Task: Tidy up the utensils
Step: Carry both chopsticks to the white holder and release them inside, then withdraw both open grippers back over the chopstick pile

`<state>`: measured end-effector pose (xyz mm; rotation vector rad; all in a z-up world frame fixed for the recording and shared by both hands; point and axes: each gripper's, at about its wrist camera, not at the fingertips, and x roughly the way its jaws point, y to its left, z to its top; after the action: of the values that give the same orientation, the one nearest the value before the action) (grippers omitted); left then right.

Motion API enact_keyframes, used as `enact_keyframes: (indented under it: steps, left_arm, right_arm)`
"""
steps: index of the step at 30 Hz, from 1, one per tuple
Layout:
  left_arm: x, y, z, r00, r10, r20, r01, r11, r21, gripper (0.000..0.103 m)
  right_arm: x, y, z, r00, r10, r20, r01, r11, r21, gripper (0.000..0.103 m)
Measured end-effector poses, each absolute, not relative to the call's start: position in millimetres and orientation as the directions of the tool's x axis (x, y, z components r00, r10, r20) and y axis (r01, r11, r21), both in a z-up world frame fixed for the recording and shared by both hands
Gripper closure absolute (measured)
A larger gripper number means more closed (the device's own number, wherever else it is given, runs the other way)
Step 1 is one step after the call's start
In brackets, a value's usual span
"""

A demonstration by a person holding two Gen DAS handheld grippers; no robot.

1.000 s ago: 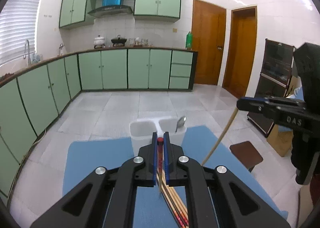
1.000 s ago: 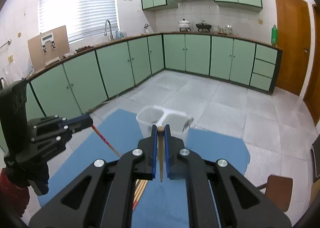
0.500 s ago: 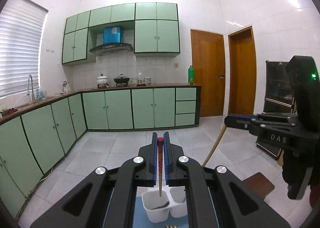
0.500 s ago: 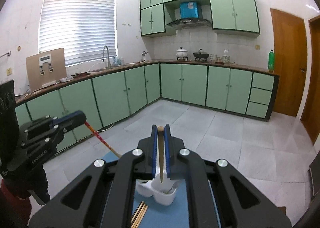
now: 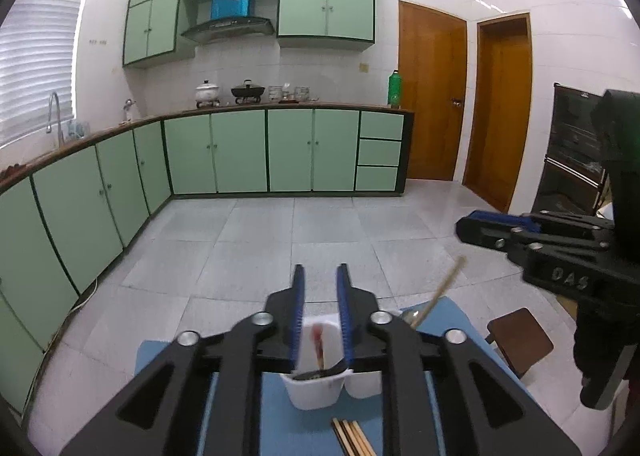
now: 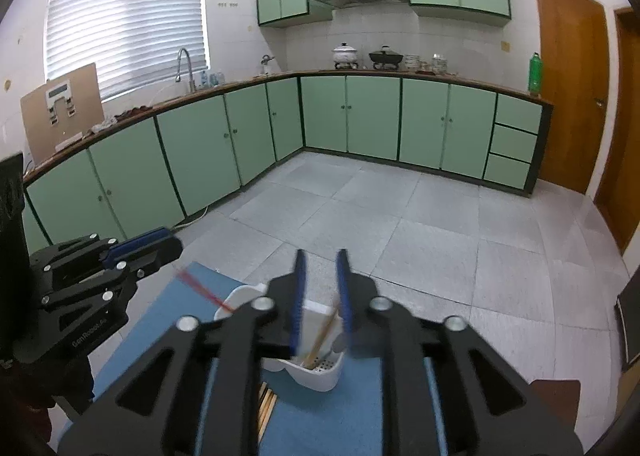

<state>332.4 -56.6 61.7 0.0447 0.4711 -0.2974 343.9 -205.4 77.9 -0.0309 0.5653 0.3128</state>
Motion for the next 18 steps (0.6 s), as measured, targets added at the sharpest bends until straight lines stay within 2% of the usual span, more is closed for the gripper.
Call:
enact_keyframes:
  steps: [1,3,5,6,11,14,18]
  left_arm:
    - [328,-53,62,0.851,-0.269,-0.450,0.290,0.957,-0.025,0.080]
    - [319,-48,63,0.857,-0.259,-0.445,0.278,0.960,-0.023,0.067]
    - [305,-42,62,0.863,-0.249,-0.439,0.266,0.964,-0.025,0.061]
    - [297,-40,60,0.865,-0.241,-0.439,0.259,0.966,-0.020,0.054]
    - [256,-31,37,0.856,-0.233,-0.462,0.251,0.968,-0.024,0.044]
    - [234,-27,10,0.834,-0.218,-0.507,0.238,0.971,-0.026,0.041]
    - [213,-25,-35,0.778,-0.197,-0.596,0.224,0.974,-0.030,0.040]
  right_arm:
    - [338,-208,79,0.810,0.270,-0.521,-0.288,0.956,0.048,0.069]
    - [323,-214,80,0.832,0.242,-0.499,-0.266,0.964,0.024,0.063]
    - [309,-222,78,0.845,0.228,-0.484,-0.251,0.968,0.018,0.051]
    - [298,-227,77,0.853,0.218,-0.475,-0.238,0.971,0.018,0.047]
    - [249,-243,56,0.860,0.217,-0.462,-0.223,0.974,0.044,0.027]
    - [223,-249,30,0.843,0.218,-0.491,-0.207,0.975,0.079,0.023]
    - [192,-251,-17,0.802,0.207,-0.560,-0.168,0.978,0.121,0.022]
